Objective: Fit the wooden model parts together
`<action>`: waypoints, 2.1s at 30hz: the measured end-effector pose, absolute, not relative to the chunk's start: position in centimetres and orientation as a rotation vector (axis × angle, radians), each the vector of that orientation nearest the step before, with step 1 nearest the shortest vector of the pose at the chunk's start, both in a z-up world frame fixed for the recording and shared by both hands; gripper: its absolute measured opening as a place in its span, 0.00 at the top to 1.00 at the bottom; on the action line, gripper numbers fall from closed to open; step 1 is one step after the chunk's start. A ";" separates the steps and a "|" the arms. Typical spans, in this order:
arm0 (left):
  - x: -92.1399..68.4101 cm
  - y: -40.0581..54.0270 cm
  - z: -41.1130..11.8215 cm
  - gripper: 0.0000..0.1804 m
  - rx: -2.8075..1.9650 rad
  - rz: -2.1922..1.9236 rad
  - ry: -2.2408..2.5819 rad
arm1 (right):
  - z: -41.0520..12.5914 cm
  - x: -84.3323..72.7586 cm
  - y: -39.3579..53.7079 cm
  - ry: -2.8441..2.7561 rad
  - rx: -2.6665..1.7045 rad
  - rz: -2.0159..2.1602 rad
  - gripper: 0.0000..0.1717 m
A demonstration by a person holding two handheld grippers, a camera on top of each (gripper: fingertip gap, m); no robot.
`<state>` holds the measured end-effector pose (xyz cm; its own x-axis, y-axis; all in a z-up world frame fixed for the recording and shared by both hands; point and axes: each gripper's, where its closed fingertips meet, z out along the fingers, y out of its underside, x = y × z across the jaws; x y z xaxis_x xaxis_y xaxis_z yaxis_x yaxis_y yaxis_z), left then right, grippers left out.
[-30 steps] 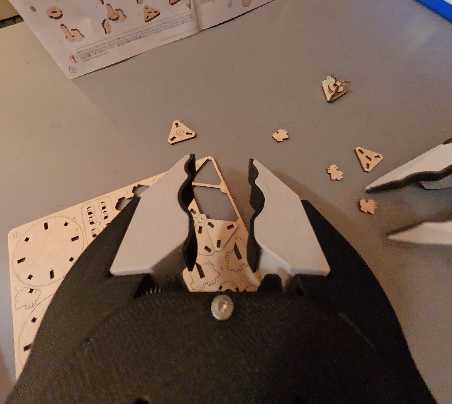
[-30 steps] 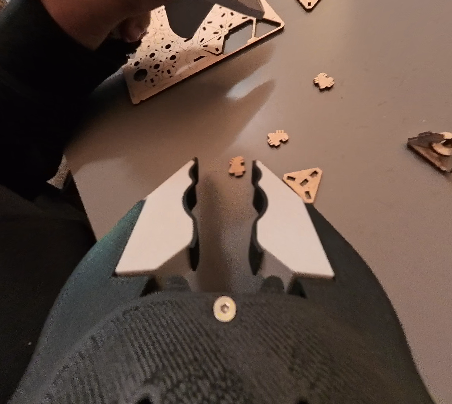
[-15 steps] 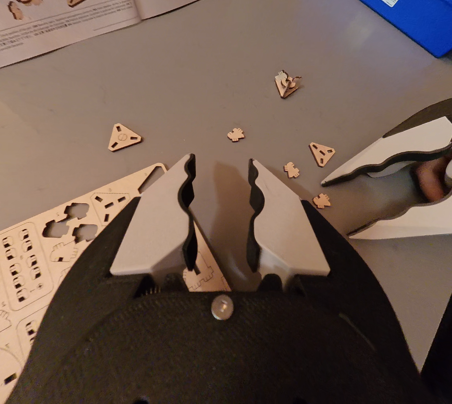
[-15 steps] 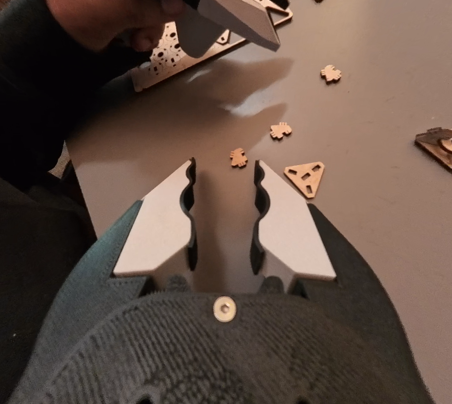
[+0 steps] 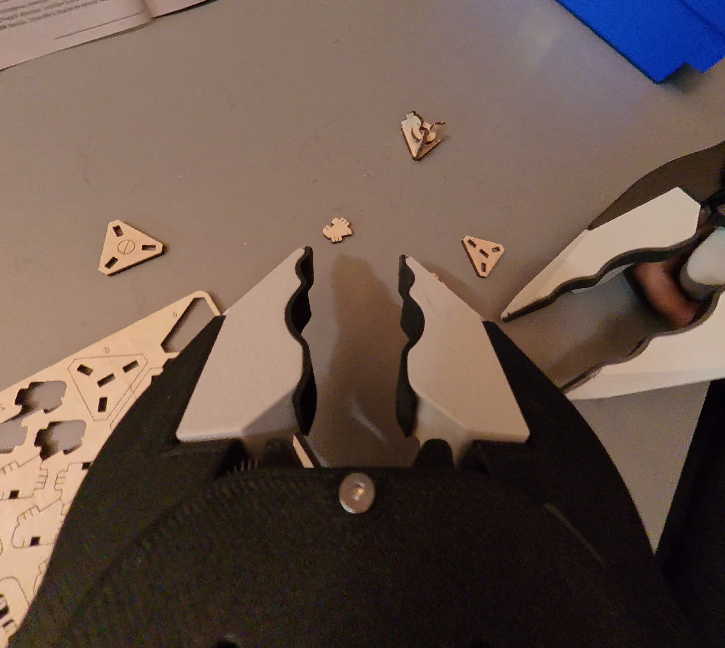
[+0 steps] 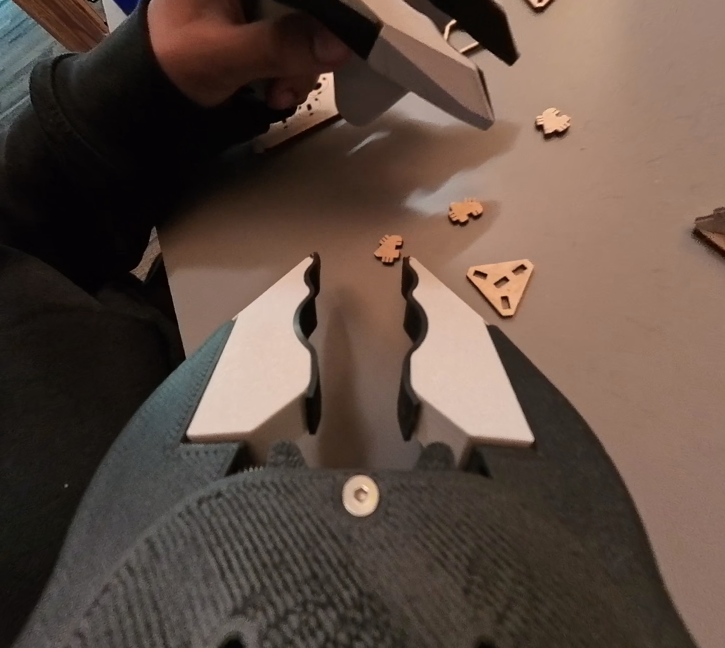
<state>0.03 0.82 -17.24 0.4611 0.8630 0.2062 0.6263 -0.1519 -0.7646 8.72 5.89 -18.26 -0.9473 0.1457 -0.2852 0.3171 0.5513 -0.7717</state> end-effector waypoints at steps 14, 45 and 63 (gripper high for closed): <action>-2.3 1.7 -19.3 0.85 -2.013 0.323 -1.341 | -17.3 10.1 5.2 2.477 0.350 -1.375 0.77; 5.6 9.6 -15.4 0.93 -2.122 -0.100 -0.929 | -15.7 4.7 8.0 3.480 -1.203 -1.874 0.98; 8.8 7.1 -14.9 0.79 -1.839 0.008 -1.042 | -16.6 6.4 10.3 2.289 1.061 -1.411 0.99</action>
